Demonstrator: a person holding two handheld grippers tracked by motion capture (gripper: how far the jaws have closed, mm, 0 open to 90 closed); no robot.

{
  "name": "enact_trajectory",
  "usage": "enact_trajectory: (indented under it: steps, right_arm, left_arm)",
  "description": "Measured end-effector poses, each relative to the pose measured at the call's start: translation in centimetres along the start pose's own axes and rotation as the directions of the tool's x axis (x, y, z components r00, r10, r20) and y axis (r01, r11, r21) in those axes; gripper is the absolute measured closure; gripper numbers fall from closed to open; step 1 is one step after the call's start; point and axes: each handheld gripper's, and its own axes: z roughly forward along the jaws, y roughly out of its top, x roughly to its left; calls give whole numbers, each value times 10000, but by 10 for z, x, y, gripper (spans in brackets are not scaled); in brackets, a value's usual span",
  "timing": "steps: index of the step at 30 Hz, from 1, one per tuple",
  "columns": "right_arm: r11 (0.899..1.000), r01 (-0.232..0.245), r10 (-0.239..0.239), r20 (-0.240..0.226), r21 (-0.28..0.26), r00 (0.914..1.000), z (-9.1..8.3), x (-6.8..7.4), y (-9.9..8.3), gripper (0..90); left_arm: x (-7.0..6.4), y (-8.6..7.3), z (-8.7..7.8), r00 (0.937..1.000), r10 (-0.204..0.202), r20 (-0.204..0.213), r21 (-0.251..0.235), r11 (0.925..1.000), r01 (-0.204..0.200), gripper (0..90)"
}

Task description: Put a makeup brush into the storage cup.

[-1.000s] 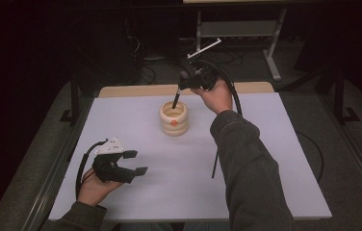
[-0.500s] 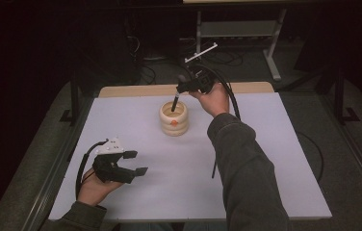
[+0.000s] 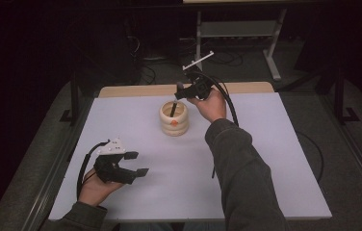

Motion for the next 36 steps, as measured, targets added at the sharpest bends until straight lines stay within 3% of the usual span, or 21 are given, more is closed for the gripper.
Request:
enact_trajectory:
  steps: [2, 4, 6, 7, 16, 20, 22, 24, 30, 36]
  right_arm:
    - [9999, 103, -102, -23, 108, 9999, 4, -3, -7, 747]
    - [9998, -146, 146, 11, 115, 9999, 3, -3, -9, 656]
    - [9999, -137, 137, 3, 30, 9999, 2, -6, -11, 650]
    - [9994, -336, 336, -56, -71, 9994, -2, -8, -13, 625]
    - [9985, -333, 335, 36, -430, 9994, -23, -14, -29, 508]
    - [9962, -514, 496, -266, -705, 9984, -34, -16, -45, 438]
    - [9958, -646, 636, -175, -649, 9978, -38, -13, -53, 410]
    - [9955, -411, 399, -156, -852, 9991, -41, -14, -63, 392]
    - [9938, -332, 306, -261, -1063, 9992, -52, -13, -92, 376]
    - [9901, -282, 238, -342, -1376, 9991, -61, -8, -108, 350]
  left_arm:
    - [0, 0, 1, 10000, -41, 5, -55, 10000, 41, 258]
    - [0, 0, 1, 10000, -50, 6, -57, 10000, 50, 256]
    - [1, 0, 1, 10000, 46, -21, 23, 10000, -46, 256]
    - [0, -1, 1, 9999, -139, -3, -81, 9999, 139, 256]
    - [1, -1, 2, 9999, -151, -7, -66, 9999, 150, 248]
    - [0, -3, 4, 10000, -78, 0, -76, 9999, 78, 245]
    - [0, -3, 4, 10000, -68, 5, -64, 10000, 68, 241]
    - [0, -3, 6, 10000, -26, 30, -33, 10000, 26, 240]
    - [-2, -2, 7, 10000, 81, 21, -9, 10000, -81, 236]
    - [-2, -2, 7, 10000, 20, -6, -112, 9999, -20, 233]
